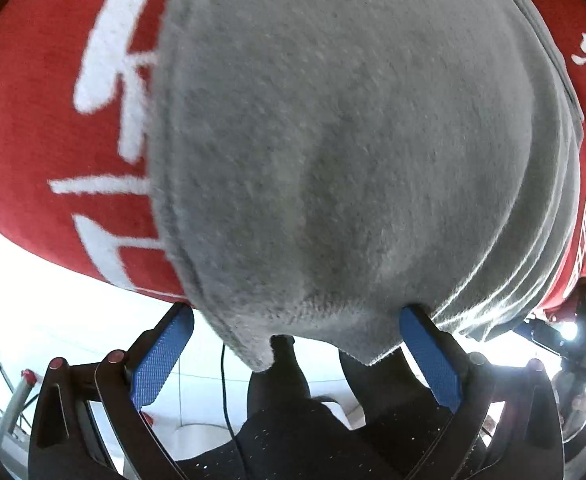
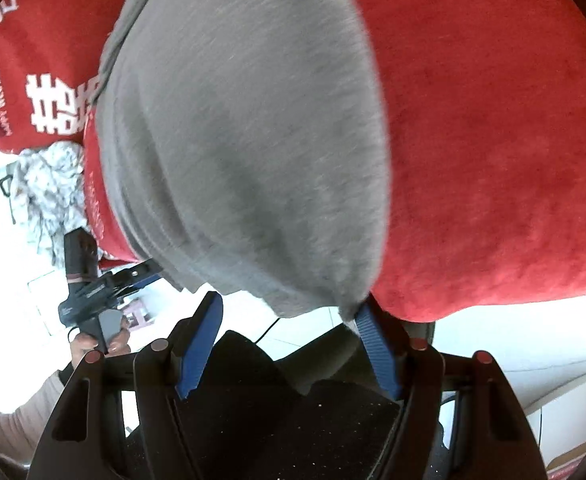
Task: Fold small clothes
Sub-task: 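Grasp the sweater hem with both tools and lift it up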
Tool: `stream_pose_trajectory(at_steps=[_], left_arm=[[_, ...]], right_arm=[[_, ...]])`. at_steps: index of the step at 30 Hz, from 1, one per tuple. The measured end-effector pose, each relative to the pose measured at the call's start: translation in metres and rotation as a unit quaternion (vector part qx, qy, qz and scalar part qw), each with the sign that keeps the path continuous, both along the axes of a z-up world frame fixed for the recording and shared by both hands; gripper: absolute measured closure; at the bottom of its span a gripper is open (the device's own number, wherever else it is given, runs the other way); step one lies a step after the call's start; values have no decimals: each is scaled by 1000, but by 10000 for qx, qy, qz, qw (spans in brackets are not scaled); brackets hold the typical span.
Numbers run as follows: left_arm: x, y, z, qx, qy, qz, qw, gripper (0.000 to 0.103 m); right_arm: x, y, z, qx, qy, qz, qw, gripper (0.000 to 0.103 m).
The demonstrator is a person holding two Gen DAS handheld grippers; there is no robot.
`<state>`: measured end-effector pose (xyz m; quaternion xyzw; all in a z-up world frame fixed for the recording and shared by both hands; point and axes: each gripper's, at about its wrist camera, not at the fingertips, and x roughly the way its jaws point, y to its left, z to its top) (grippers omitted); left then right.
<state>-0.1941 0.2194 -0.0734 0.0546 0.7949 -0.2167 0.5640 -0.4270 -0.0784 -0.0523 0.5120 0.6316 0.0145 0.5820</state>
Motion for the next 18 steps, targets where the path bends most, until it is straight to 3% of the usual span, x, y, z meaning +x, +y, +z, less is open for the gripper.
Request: stream_pose_trajectory(at_steps=[2, 9, 13, 16, 18], left_arm=[[-6, -12, 1, -108, -23, 39, 9999, 1], [-14, -16, 13, -422, 27, 157, 9990, 59], [-11, -11, 9, -417, 76, 178, 9989, 59], [-5, -8, 3, -432, 135, 235, 9987, 54], [-4, -9, 2, -426, 114, 187, 9989, 53]], right_arm=[[5, 4, -1, 50, -22, -30, 10000, 31], [-3, 6, -10, 209, 137, -610, 9978, 34], [-19, 0, -15, 53, 337, -845, 9958, 35], [-20, 2, -17, -101, 384, -704, 9967, 35], [-17, 4, -19, -108, 388, -679, 9969, 42]])
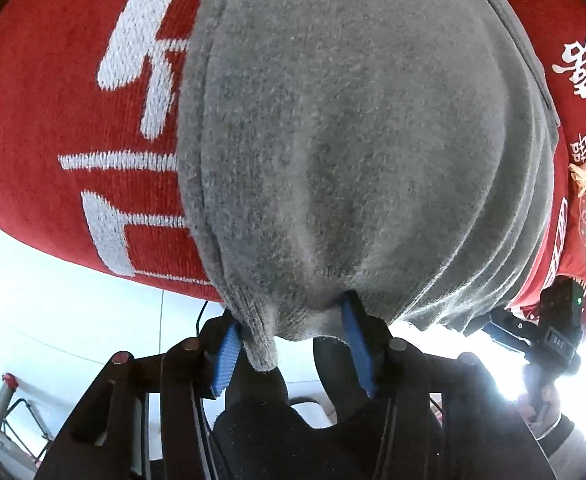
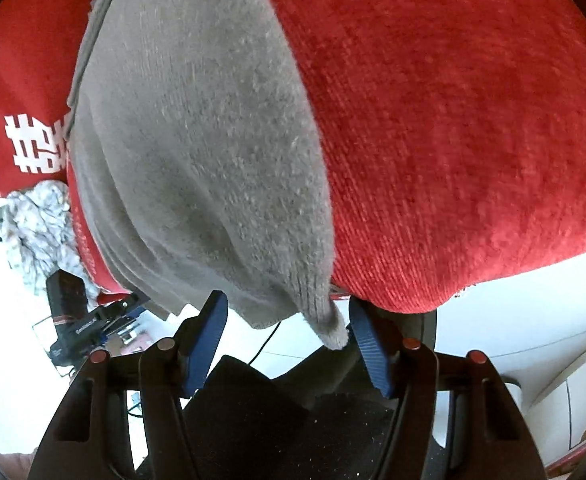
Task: Fold small clothes
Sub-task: 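Grasp the sweater hem with both tools and lift it up, then fold the lifted hem over toward the collar with both tools, then release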
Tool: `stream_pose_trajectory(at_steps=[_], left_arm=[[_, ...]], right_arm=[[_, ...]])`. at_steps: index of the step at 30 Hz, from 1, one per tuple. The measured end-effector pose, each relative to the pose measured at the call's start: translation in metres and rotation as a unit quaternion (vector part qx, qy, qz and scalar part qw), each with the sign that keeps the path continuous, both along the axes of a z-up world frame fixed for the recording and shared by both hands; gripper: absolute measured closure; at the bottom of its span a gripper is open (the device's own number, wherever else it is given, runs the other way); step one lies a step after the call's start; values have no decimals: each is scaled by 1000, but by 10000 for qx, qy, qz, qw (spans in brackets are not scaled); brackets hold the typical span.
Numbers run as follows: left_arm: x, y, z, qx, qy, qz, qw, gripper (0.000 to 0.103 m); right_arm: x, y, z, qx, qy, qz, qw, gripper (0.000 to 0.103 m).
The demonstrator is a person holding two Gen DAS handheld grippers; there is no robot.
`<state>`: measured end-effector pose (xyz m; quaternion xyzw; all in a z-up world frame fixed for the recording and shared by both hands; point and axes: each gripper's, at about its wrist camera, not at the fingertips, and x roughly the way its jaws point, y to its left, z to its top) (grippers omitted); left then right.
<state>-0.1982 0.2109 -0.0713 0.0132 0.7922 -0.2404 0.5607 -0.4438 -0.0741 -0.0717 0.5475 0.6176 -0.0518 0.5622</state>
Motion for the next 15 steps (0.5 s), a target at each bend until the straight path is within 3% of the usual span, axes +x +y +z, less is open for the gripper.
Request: stream_pose_trajectory(at_steps=[1, 2, 3, 5, 10, 15], left_arm=[[-9, 3, -5, -1, -28, -26, 10000, 53], [-13, 1, -4, -9, -69, -63, 10000, 54], [-24, -1, -6, -33, -130, -119, 9998, 66], [-44, -9, 6, -200, -225, -280, 9992, 90], [-48, -12, 27, -762, -288, -394, 9959, 90], [-23, -6, 70, -1355, -354, -38, 9901, 90]], right_arm=[[1, 0, -1, 24, -2, -21, 10000, 48], [1, 0, -2, 38, 28, -20, 10000, 66], [2, 2, -2, 4, 97, 41, 9999, 88], [3, 6, 3, -38, 43, 153, 9999, 93], [0, 5, 25, 405, -393, -101, 9984, 94], [11, -9, 59, 802, -1016, -525, 9902, 94]])
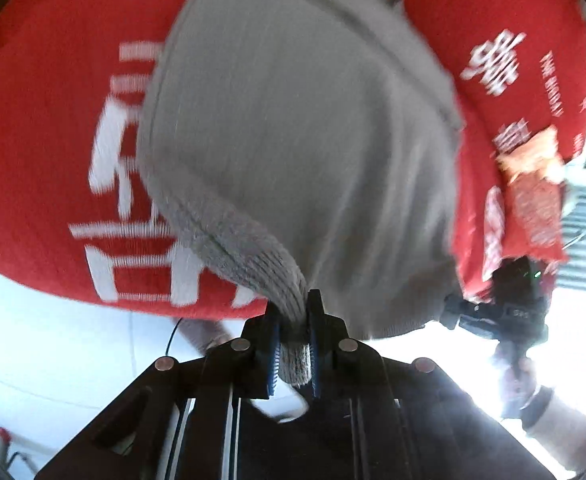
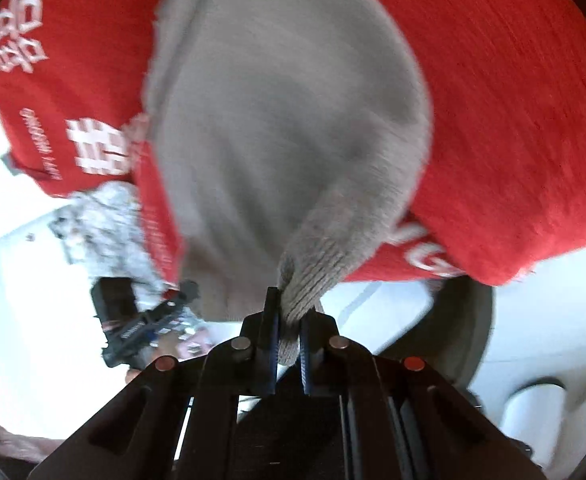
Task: Fold small clothes
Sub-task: 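Fold the lifted hem over toward the collar with both tools, then release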
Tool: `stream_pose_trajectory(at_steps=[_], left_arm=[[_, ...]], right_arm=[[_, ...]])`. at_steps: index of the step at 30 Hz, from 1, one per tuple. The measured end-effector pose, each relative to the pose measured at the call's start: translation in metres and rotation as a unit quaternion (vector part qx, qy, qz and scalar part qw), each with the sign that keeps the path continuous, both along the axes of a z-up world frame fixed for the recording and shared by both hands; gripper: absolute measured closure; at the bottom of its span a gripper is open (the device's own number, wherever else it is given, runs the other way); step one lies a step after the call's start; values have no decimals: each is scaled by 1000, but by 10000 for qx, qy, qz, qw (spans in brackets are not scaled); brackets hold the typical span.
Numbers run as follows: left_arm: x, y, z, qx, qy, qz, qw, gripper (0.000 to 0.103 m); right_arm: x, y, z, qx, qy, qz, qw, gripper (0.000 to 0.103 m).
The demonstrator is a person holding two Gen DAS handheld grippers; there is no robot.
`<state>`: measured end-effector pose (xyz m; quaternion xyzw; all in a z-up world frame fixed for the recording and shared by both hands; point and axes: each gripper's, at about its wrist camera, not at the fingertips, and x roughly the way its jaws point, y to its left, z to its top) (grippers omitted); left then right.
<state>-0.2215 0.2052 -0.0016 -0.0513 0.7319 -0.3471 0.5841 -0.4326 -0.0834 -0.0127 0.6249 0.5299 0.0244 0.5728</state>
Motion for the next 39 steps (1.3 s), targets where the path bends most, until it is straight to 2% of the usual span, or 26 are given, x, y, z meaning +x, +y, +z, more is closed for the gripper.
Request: stream_pose_trajectory(at_steps=[4, 10, 13, 17, 19, 22, 28, 32, 35, 39], left_arm=[[43, -5, 34, -358, -260, 221, 9988, 90], [117, -34, 64, -770, -574, 624, 9934, 90], [139, -55, 72, -512, -991, 567, 9921, 90], [150, -62, 70, 139, -1344, 395, 9900, 90], [153, -58, 62, 425, -1271, 346, 9904, 89], [154, -52, 52, 579, -1148, 379, 9910, 89], [157, -67, 32, 884, -1022, 76, 9908, 89], [154, -90, 22, 840, -844, -332, 9923, 89], [150, -111, 11, 843, -556, -614, 9930, 89], [151, -120, 12, 643, 10, -502, 9967, 89]], right_arm=[[22, -18, 26, 188, -571, -375, 9975, 95], [69, -52, 49, 148, -1018, -538, 9932, 95], [89, -69, 59, 126, -1141, -561, 9918, 95], [118, -86, 57, 59, -1103, -659, 9917, 95], [128, -100, 54, 85, -1057, -833, 9909, 95], [139, -118, 47, 19, -980, -1069, 9894, 95], [149, -142, 12, -378, -168, -934, 9948, 95], [150, -146, 1, -414, 6, -813, 9958, 95], [153, -143, -2, -415, 65, -651, 9970, 95], [154, -143, -7, -332, 162, -534, 9979, 95]])
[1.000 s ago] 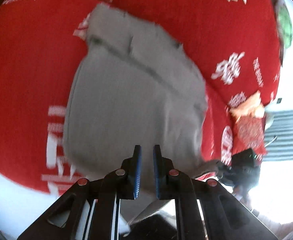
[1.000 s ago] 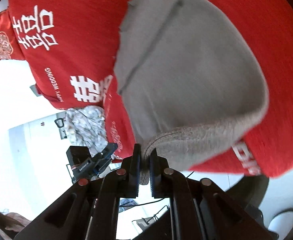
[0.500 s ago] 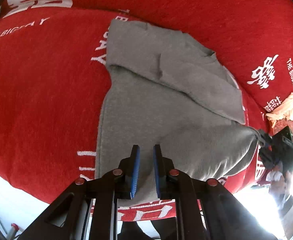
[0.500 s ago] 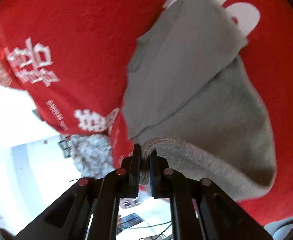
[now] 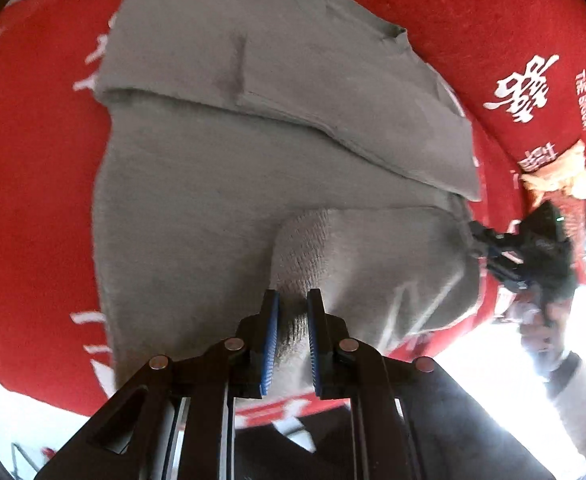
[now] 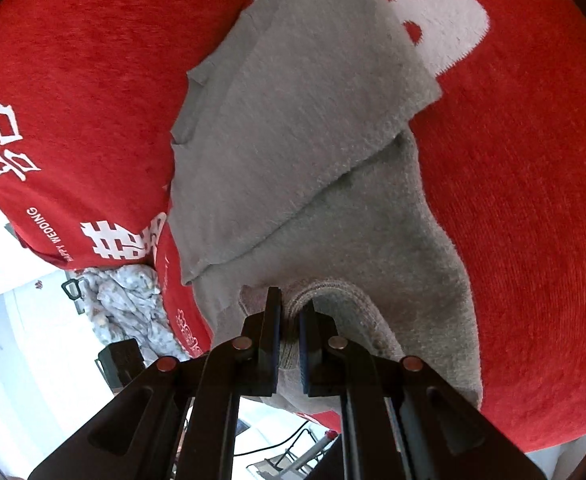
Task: Fold small clothes
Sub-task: 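Fold the lifted hem over toward the collar with both tools, then release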
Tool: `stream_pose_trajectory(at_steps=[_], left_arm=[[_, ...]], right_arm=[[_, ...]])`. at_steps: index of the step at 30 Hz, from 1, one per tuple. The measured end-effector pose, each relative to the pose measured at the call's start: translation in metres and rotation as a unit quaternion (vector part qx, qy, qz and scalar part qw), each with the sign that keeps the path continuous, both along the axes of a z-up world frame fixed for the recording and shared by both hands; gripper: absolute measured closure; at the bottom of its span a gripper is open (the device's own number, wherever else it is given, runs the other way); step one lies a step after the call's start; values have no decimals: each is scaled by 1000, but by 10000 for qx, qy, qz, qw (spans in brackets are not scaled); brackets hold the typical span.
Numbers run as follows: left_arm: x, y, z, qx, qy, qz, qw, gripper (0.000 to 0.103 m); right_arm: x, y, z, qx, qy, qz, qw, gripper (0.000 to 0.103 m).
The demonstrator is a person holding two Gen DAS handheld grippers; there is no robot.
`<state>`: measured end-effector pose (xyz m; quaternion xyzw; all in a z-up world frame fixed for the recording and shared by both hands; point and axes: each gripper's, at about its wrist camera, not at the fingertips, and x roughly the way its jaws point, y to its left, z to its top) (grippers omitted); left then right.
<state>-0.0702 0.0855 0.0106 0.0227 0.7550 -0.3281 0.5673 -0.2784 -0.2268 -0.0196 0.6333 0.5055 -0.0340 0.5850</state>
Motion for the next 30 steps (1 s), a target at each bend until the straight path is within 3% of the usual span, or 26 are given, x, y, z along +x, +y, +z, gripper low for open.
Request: stream_pose_trajectory(at_steps=[3, 4, 6, 7, 10, 13, 14, 16, 18, 19, 20, 21, 26, 30], left_arm=[[6, 8, 15, -177, 103, 270, 9994, 89], [8, 7, 20, -122, -6, 276, 9995, 84], [7, 4, 25, 22, -269, 157, 9995, 2], [6, -4, 27, 22, -498, 88, 9987, 2], [1, -28, 12, 130, -621, -433, 9970, 1], [-2, -42, -17, 312, -456, -587, 9967, 2], [-4, -44, -28, 341, -346, -620, 9969, 2], [-7, -47, -47, 456, -210, -668, 9965, 14], [-9, -47, -60, 594, -168, -738, 9954, 50], [-9, -47, -61, 619, -310, -744, 9948, 56], [-9, -46, -58, 482, -359, -740, 9954, 81], [-8, -45, -55, 299, -320, -723, 9964, 92], [0, -55, -4, -178, -989, -961, 9903, 92], [26, -75, 31, -519, -1475, -879, 9838, 92]], right_arm=[[1, -2, -4, 84, 51, 55, 9999, 95], [1, -3, -6, 102, 71, 88, 9999, 95], [2, -3, -9, 178, 97, 101, 9997, 95], [4, -3, -11, 205, 115, 107, 9997, 95], [7, -2, -14, 228, 158, 175, 9995, 95], [9, -1, -16, 222, 207, 234, 9993, 95], [10, -1, -16, 208, 222, 245, 9992, 95], [11, 0, -16, 164, 254, 246, 9992, 95], [12, 1, -14, 82, 288, 213, 9993, 95], [12, 2, -12, 34, 294, 205, 9994, 95], [12, 3, -8, -40, 290, 204, 9994, 95], [12, 5, -4, -124, 271, 206, 9993, 95], [18, 6, 39, -492, -157, -6, 9987, 95], [41, -14, 79, -832, -600, -221, 9945, 95]])
